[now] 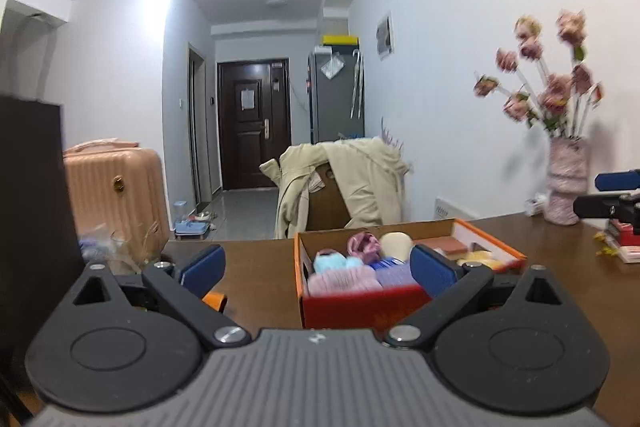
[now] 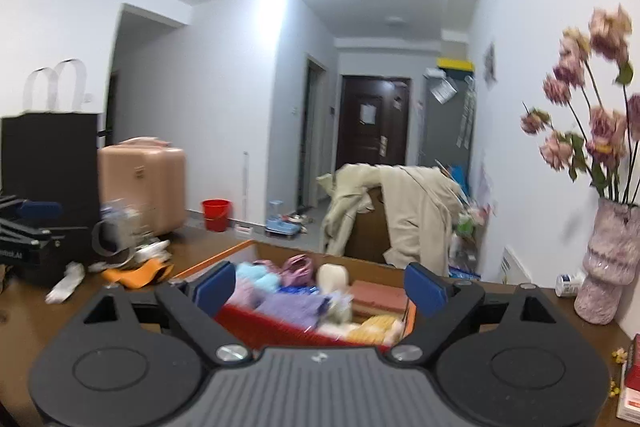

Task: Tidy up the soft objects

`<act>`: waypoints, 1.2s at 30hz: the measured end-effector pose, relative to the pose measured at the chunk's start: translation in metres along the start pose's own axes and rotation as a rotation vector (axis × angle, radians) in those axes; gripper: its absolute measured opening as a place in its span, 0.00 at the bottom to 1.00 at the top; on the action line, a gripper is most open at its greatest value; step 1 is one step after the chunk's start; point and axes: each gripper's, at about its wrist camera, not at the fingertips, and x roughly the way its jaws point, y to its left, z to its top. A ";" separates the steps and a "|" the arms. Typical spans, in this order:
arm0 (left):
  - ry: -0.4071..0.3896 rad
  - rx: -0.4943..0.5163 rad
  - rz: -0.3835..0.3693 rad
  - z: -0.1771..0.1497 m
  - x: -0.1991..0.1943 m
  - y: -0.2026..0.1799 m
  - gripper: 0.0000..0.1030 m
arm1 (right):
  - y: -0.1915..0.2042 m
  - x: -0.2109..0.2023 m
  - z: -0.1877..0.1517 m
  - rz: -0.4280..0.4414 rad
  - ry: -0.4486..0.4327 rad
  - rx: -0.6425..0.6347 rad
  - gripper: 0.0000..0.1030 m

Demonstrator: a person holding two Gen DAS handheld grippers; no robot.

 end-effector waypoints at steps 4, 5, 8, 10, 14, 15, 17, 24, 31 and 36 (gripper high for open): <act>-0.046 0.011 0.001 -0.036 -0.058 0.002 1.00 | 0.023 -0.050 -0.026 0.008 0.000 -0.002 0.91; -0.036 0.008 -0.004 -0.045 -0.070 0.003 1.00 | 0.029 -0.059 -0.035 0.014 0.021 0.005 0.91; -0.044 -0.059 -0.029 -0.074 -0.101 0.008 1.00 | 0.050 -0.089 -0.067 0.047 0.024 0.007 0.91; -0.062 -0.082 -0.019 -0.092 -0.118 0.008 1.00 | 0.064 -0.110 -0.090 0.051 -0.006 0.024 0.91; -0.143 -0.034 0.046 -0.123 -0.133 0.003 1.00 | 0.084 -0.134 -0.128 -0.002 -0.079 0.131 1.00; -0.129 -0.023 0.039 -0.126 -0.131 0.001 1.00 | 0.087 -0.134 -0.134 -0.006 -0.059 0.141 1.00; -0.108 -0.028 0.017 -0.128 -0.127 0.001 1.00 | 0.089 -0.131 -0.145 0.019 -0.018 0.141 1.00; -0.052 -0.050 -0.023 -0.136 -0.115 -0.005 1.00 | 0.077 -0.125 -0.169 -0.049 -0.010 0.254 1.00; -0.043 -0.102 -0.013 -0.137 -0.113 0.000 1.00 | 0.080 -0.113 -0.171 -0.093 0.012 0.233 1.00; -0.025 -0.098 -0.003 -0.135 -0.110 -0.001 1.00 | 0.092 -0.109 -0.171 -0.101 0.039 0.156 1.00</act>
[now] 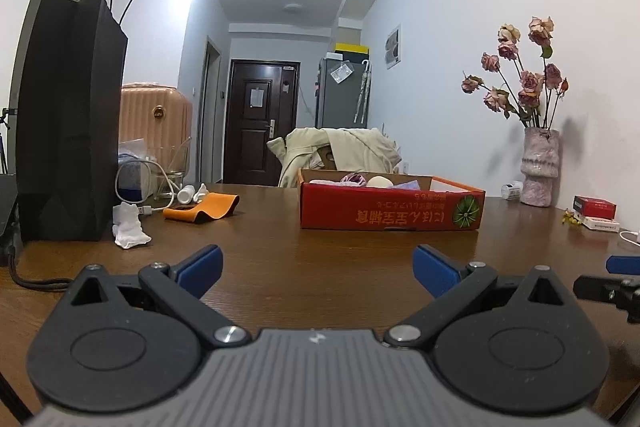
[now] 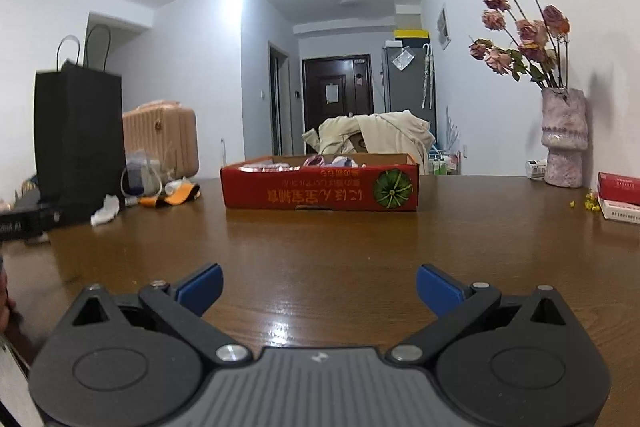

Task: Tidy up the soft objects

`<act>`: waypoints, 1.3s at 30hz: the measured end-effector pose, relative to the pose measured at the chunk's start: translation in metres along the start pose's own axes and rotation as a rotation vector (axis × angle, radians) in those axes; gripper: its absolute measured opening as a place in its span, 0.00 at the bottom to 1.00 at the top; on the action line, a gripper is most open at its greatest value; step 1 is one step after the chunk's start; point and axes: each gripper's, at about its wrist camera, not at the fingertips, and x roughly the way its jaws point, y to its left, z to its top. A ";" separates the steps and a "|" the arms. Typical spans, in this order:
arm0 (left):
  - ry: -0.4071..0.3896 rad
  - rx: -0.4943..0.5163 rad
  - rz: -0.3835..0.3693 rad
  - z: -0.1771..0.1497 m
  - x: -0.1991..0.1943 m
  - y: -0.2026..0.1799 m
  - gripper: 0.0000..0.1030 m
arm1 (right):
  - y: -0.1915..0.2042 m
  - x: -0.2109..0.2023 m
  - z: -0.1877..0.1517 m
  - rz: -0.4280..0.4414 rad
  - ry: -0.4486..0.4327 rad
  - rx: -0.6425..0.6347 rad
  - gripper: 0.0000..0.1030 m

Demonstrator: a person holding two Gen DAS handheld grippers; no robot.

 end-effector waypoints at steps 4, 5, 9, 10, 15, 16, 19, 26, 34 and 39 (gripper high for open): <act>0.004 -0.003 -0.002 0.000 0.000 0.001 1.00 | -0.001 0.000 0.000 -0.004 -0.001 0.016 1.00; 0.003 0.000 -0.002 0.000 0.000 0.001 1.00 | -0.002 0.000 0.001 -0.004 -0.001 0.022 1.00; 0.004 0.003 -0.002 0.000 0.000 0.001 1.00 | -0.002 0.002 0.002 -0.010 0.012 0.017 1.00; 0.006 0.002 -0.003 0.000 0.000 0.000 1.00 | -0.001 0.002 0.001 -0.010 0.012 0.016 1.00; 0.005 0.011 -0.007 0.000 0.000 -0.001 1.00 | -0.002 0.003 0.001 -0.008 0.015 0.022 1.00; 0.007 0.008 -0.008 0.001 0.001 -0.001 1.00 | -0.002 0.003 0.001 -0.008 0.014 0.022 1.00; 0.008 0.007 -0.008 0.001 0.001 -0.001 1.00 | -0.002 0.003 0.001 -0.007 0.015 0.023 1.00; 0.005 0.010 -0.008 0.001 0.002 0.000 1.00 | -0.002 0.003 0.001 -0.006 0.013 0.021 1.00; 0.005 0.012 -0.009 0.001 0.002 -0.001 1.00 | -0.003 0.004 0.001 -0.006 0.016 0.022 1.00; 0.004 0.018 -0.012 0.000 0.003 0.001 1.00 | -0.003 0.004 0.001 -0.006 0.014 0.022 1.00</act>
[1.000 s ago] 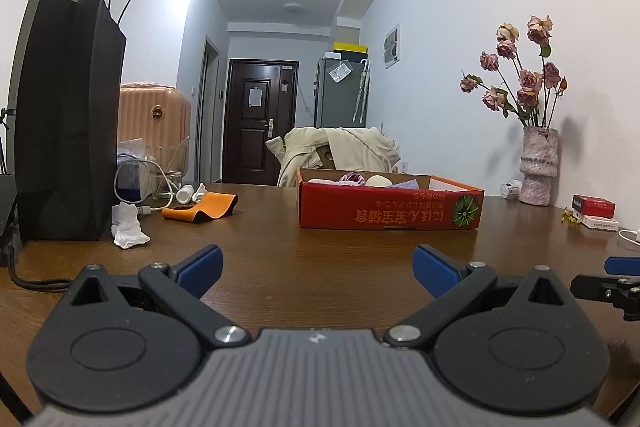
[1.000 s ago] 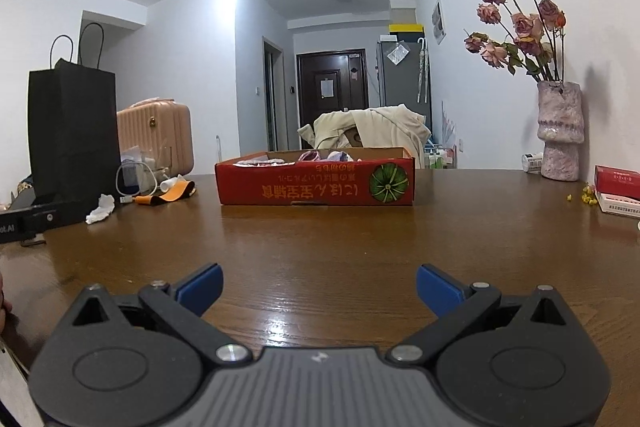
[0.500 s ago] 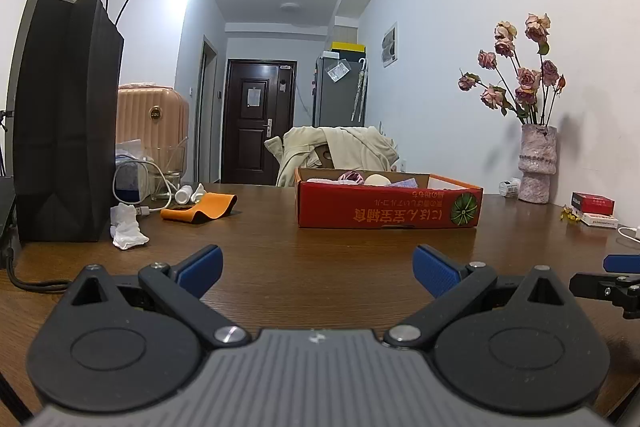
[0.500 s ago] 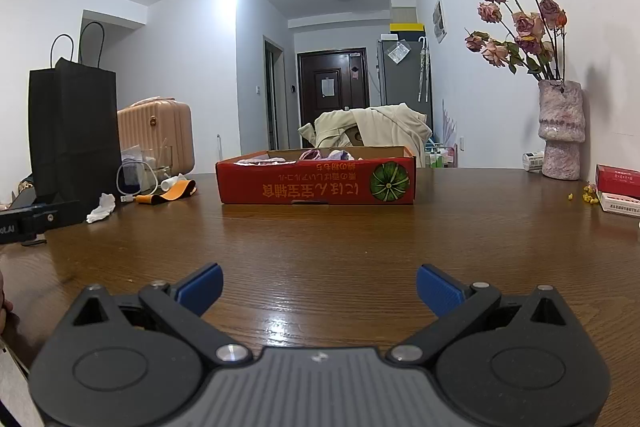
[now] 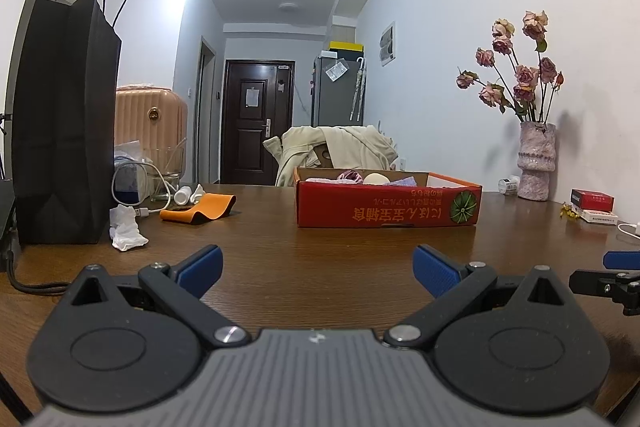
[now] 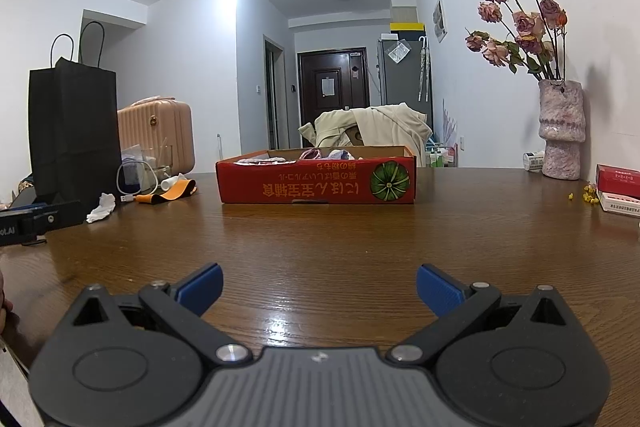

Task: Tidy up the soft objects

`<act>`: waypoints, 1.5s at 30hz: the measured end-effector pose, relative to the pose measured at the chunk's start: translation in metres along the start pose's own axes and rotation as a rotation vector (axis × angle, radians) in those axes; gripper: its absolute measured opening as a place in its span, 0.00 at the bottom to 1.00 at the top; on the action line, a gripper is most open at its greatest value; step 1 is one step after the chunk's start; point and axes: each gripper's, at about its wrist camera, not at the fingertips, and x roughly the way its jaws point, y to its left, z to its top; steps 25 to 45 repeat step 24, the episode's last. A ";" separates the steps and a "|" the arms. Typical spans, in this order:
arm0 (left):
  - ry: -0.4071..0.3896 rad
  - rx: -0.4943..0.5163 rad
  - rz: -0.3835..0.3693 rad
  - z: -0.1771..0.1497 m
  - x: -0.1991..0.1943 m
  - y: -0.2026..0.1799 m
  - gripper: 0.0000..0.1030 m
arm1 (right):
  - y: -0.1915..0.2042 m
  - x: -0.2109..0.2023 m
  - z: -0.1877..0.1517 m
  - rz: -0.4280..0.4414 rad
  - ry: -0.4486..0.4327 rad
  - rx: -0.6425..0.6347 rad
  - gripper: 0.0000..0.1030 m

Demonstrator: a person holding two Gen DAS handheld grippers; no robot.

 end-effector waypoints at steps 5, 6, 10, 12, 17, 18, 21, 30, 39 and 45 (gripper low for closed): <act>-0.018 0.023 -0.009 0.000 -0.003 0.000 1.00 | 0.002 0.001 0.002 -0.003 0.021 -0.023 1.00; -0.013 0.044 0.002 0.003 -0.002 0.000 1.00 | 0.004 0.001 0.004 -0.006 0.032 -0.046 1.00; -0.044 0.021 0.028 0.011 -0.010 0.003 1.00 | 0.010 -0.007 0.012 -0.017 -0.002 -0.088 1.00; -0.063 0.015 0.030 0.013 -0.016 0.003 1.00 | 0.010 -0.010 0.016 -0.018 -0.007 -0.082 1.00; -0.100 0.003 0.030 0.017 -0.022 0.003 1.00 | 0.007 -0.019 0.023 -0.024 -0.024 -0.060 1.00; -0.094 -0.007 0.028 0.018 -0.021 0.005 1.00 | 0.005 -0.019 0.024 -0.025 -0.026 -0.053 1.00; -0.075 -0.007 0.029 0.019 -0.020 0.006 1.00 | 0.001 -0.019 0.027 -0.031 -0.033 -0.028 1.00; -0.090 -0.032 0.057 0.018 -0.021 0.007 1.00 | 0.000 -0.018 0.026 -0.029 -0.033 -0.021 1.00; -0.090 -0.032 0.057 0.018 -0.021 0.007 1.00 | 0.000 -0.018 0.026 -0.029 -0.033 -0.021 1.00; -0.090 -0.032 0.057 0.018 -0.021 0.007 1.00 | 0.000 -0.018 0.026 -0.029 -0.033 -0.021 1.00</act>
